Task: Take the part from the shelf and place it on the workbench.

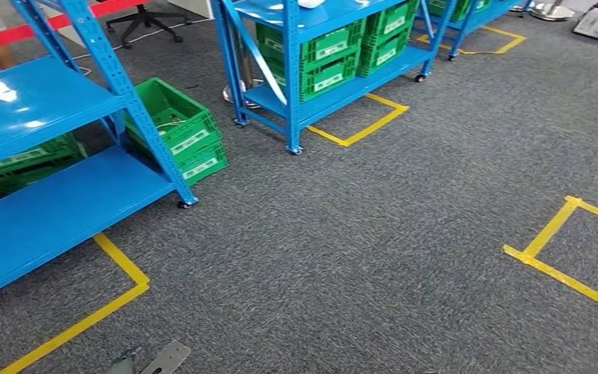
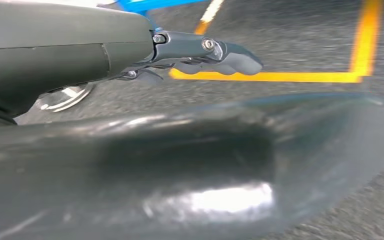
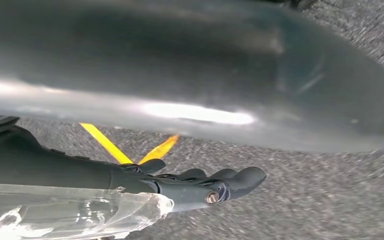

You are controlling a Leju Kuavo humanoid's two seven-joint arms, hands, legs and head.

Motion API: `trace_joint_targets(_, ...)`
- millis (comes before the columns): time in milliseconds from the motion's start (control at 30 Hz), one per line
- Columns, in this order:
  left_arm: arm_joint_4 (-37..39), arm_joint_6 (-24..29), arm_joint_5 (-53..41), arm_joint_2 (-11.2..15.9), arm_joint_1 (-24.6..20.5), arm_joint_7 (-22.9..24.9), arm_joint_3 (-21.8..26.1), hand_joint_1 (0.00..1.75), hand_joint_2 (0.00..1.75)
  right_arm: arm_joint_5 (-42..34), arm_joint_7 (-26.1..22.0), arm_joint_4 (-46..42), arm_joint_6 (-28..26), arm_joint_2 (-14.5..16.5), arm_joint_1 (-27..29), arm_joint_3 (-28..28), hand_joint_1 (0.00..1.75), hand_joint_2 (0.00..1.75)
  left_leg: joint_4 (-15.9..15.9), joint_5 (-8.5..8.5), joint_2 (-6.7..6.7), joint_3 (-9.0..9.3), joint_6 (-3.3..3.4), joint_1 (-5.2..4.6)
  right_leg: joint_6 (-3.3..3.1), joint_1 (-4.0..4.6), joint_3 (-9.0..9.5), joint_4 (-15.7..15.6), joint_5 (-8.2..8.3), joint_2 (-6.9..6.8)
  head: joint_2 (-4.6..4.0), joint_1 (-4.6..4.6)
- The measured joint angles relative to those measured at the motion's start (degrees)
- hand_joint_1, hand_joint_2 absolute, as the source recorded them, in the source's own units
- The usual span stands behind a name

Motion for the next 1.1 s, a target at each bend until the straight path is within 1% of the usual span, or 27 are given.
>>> trace_joint_targets(33,0.00,0.01,0.02,0.02,-0.08,0.06,0.01,0.00,0.00,0.00,-0.01,0.00,-0.01,0.00,0.02,-0.02,0.00,0.00,-0.08,0.15,-0.74,0.03,0.35,0.16,0.27,-0.14,-1.12,2.50,-1.48,1.75,0.00,0.13)
trace_joint_targets(67,0.00,0.02,0.03,0.04,-0.17,0.11,0.02,0.00,0.00,-0.01,-0.02,0.00,-0.01,0.00,0.10,-0.04,0.00,0.00,-0.07,0.22,-1.49,-0.01,0.58,0.18,0.38,-0.20,-2.84,6.17,-3.33,3.41,0.00,0.29)
trace_joint_targets(100,0.00,0.02,0.04,0.05,-0.23,0.16,0.03,0.00,0.00,-0.01,0.01,0.00,-0.01,0.00,0.22,-0.08,0.00,0.00,-0.06,0.27,-2.31,-0.06,0.73,0.16,0.40,-0.24,-4.95,10.44,-5.12,4.21,-0.01,0.40)
trace_joint_targets(133,0.00,0.02,0.04,0.04,-0.21,0.16,0.03,0.00,0.00,-0.02,0.02,0.00,-0.01,-0.01,0.32,-0.11,0.00,0.00,-0.05,0.29,-3.17,-0.09,0.78,0.13,0.38,-0.24,-6.86,13.93,-6.19,4.52,-0.01,0.47)
trace_joint_targets(167,0.00,0.01,0.04,0.04,-0.13,0.17,0.03,0.00,0.00,-0.03,0.04,0.00,-0.01,-0.01,0.37,-0.13,0.00,0.00,-0.04,0.30,-4.06,-0.08,0.79,0.11,0.31,-0.23,-8.02,15.60,-6.14,4.64,-0.01,0.52)
trace_joint_targets(200,0.00,0.00,0.04,0.04,-0.05,0.20,0.03,0.00,0.00,-0.03,0.05,0.00,-0.01,-0.01,0.39,-0.14,0.00,0.00,-0.04,0.31,-4.94,-0.04,0.77,0.10,0.20,-0.25,-8.13,15.00,-4.94,4.75,-0.01,0.56)
trace_joint_targets(267,0.00,-0.01,0.04,0.05,0.01,0.25,0.03,0.00,0.00,-0.02,0.05,0.00,-0.01,-0.01,0.35,-0.15,0.00,0.00,-0.02,0.33,-6.23,0.06,0.73,0.11,0.01,-0.29,-6.65,10.80,-1.75,5.01,-0.01,0.56)
trace_joint_targets(300,0.00,-0.02,0.04,0.05,0.01,0.27,0.03,0.00,0.00,-0.02,0.05,0.00,-0.01,-0.01,0.33,-0.15,0.00,0.00,-0.02,0.34,-6.53,0.09,0.71,0.12,-0.04,-0.31,-5.99,9.24,-0.81,5.13,-0.01,0.55)
trace_joint_targets(433,0.00,-0.02,0.04,0.04,0.00,0.27,0.03,0.00,0.00,-0.02,0.05,0.00,-0.01,-0.01,0.33,-0.15,0.00,0.00,-0.02,0.35,-6.72,0.11,0.70,0.12,-0.08,-0.33,-5.51,8.14,-0.23,5.28,-0.01,0.56)
trace_joint_targets(500,0.00,-0.03,0.04,0.01,-0.05,0.29,0.03,0.00,0.00,-0.02,0.05,0.01,-0.01,0.00,0.32,-0.15,0.00,0.00,0.03,0.37,-7.36,0.08,0.50,0.12,-0.16,-0.57,-3.65,3.97,1.26,7.49,-0.01,0.62)
trace_joint_targets(533,0.00,-0.04,0.04,0.00,-0.05,0.32,0.03,0.00,0.00,-0.02,0.05,0.01,-0.01,0.01,0.26,-0.15,0.00,0.00,0.08,0.44,-8.01,-0.10,0.19,0.12,-0.26,-0.67,-2.66,1.83,1.85,8.48,-0.01,0.65)
trace_joint_targets(567,0.00,-0.04,0.05,0.01,0.05,0.35,0.05,0.00,0.00,-0.01,0.07,0.01,-0.02,0.03,0.19,-0.17,0.00,0.00,0.91,-0.08,-7.53,-0.75,-0.46,0.08,-0.74,-0.78,-1.73,-0.22,2.52,8.69,-0.01,0.45)
trace_joint_targets(600,0.00,-0.04,0.06,-0.01,0.09,0.39,0.07,0.00,0.00,0.00,0.08,0.01,-0.04,0.06,0.17,-0.19,0.00,0.00,2.93,-1.28,-6.50,-1.97,-1.11,0.02,-1.24,-0.77,-1.52,-0.76,2.56,7.78,-0.01,0.17)
trace_joint_targets(667,0.00,-0.04,0.07,-0.09,0.09,0.43,0.09,0.00,0.00,0.02,0.12,0.01,-0.07,0.10,0.28,-0.26,0.00,0.00,10.24,-5.14,-3.59,-5.77,-2.22,0.03,-2.17,-0.69,-1.40,-1.22,2.97,4.78,-0.01,-0.41)
trace_joint_targets(700,0.00,-0.04,0.06,-0.15,0.00,0.43,0.09,0.00,0.00,0.01,0.13,0.01,-0.07,0.10,0.38,-0.29,0.00,0.00,13.94,-6.66,-3.01,-7.51,-2.39,0.09,-2.23,-0.64,-1.44,-1.21,2.93,3.85,-0.01,-0.48)
trace_joint_targets(733,0.00,-0.04,0.07,-0.19,0.02,0.43,0.09,0.00,0.00,0.01,0.13,0.01,-0.07,0.10,0.42,-0.32,0.00,0.00,16.12,-7.15,-2.77,-8.45,-2.49,0.15,-2.26,-0.62,-1.45,-1.21,2.89,2.97,-0.01,-0.50)
trace_joint_targets(767,0.00,-0.04,0.08,-0.19,0.09,0.43,0.09,0.00,0.00,0.00,0.13,0.01,-0.07,0.10,0.41,-0.34,0.00,0.00,16.13,-6.51,-2.61,-8.32,-2.55,0.21,-2.27,-0.62,-1.42,-1.21,2.84,2.14,-0.01,-0.51)
trace_joint_targets(800,0.00,-0.04,0.08,-0.16,0.16,0.43,0.10,0.00,0.00,0.00,0.13,0.00,-0.07,0.10,0.37,-0.35,0.00,0.00,13.97,-4.99,-2.29,-7.08,-2.56,0.24,-2.22,-0.65,-1.34,-1.20,2.77,1.39,-0.01,-0.54)
trace_joint_targets(833,0.00,-0.04,0.09,-0.14,0.19,0.43,0.10,0.00,0.00,0.01,0.13,0.00,-0.07,0.11,0.31,-0.36,0.00,0.00,10.21,-3.03,-1.36,-4.95,-2.52,0.24,-2.09,-0.66,-1.19,-1.20,2.68,0.68,-0.01,-0.55)
trace_joint_targets(867,0.00,-0.04,0.09,-0.13,0.13,0.43,0.10,0.00,0.00,0.01,0.12,0.00,-0.07,0.11,0.27,-0.36,0.00,0.00,6.05,-1.47,0.17,-2.65,-2.52,0.15,-1.86,-0.51,-1.06,-1.13,2.50,0.02,-0.01,-0.62)
trace_joint_targets(900,0.00,-0.04,0.08,-0.12,-0.01,0.43,0.10,0.00,0.00,0.01,0.12,0.00,-0.07,0.11,0.26,-0.37,0.00,0.00,2.87,-0.49,1.32,-0.94,-2.29,0.07,-1.57,-0.32,-0.98,-1.05,2.31,-0.58,0.00,-0.67)
trace_joint_targets(933,0.00,-0.04,0.08,-0.15,-0.13,0.43,0.10,0.00,0.00,0.02,0.12,0.00,-0.07,0.11,0.23,-0.37,0.00,0.00,0.85,-0.08,2.11,0.07,-2.03,-0.02,-1.26,-0.11,-0.87,-0.99,2.12,-1.19,0.00,-0.61)
trace_joint_targets(967,0.00,-0.04,0.08,-0.18,-0.17,0.43,0.10,0.00,0.00,0.02,0.12,0.00,-0.07,0.10,0.19,-0.37,0.00,0.00,0.11,-0.14,2.09,0.30,-1.71,-0.12,-0.99,0.09,-0.74,-0.99,1.98,-1.82,0.00,-0.55)
trace_joint_targets(1000,0.00,-0.04,0.08,-0.20,-0.12,0.43,0.10,0.00,0.00,0.03,0.12,0.00,-0.07,0.11,0.11,-0.37,0.00,0.00,0.04,-0.12,1.25,0.17,-1.26,-0.11,-0.74,0.12,-0.54,-1.06,1.87,-2.48,0.01,-0.45)
trace_joint_targets(1033,0.00,-0.04,0.08,-0.22,0.03,0.43,0.11,0.00,0.00,0.04,0.12,0.00,-0.07,0.12,0.02,-0.37,0.00,0.00,-0.04,-0.06,0.59,0.14,-0.95,-0.02,-0.43,0.03,-0.41,-1.03,1.67,-2.43,0.01,-0.35)
trace_joint_targets(1067,0.00,-0.04,0.12,-0.19,0.12,0.45,0.13,0.00,0.00,0.07,0.11,0.00,-0.07,0.12,-0.05,-0.37,0.00,0.00,-0.11,0.04,-0.08,0.15,-0.61,0.11,-0.12,-0.09,-0.54,-0.44,1.11,-1.38,0.01,-0.26)
trace_joint_targets(1100,0.00,-0.04,0.15,-0.15,0.09,0.47,0.15,0.00,0.00,0.10,0.10,0.00,-0.07,0.12,-0.07,-0.37,0.00,0.00,-0.18,0.17,-0.75,0.16,-0.24,0.27,0.19,-0.23,-1.28,1.37,-0.08,0.28,0.01,-0.14)
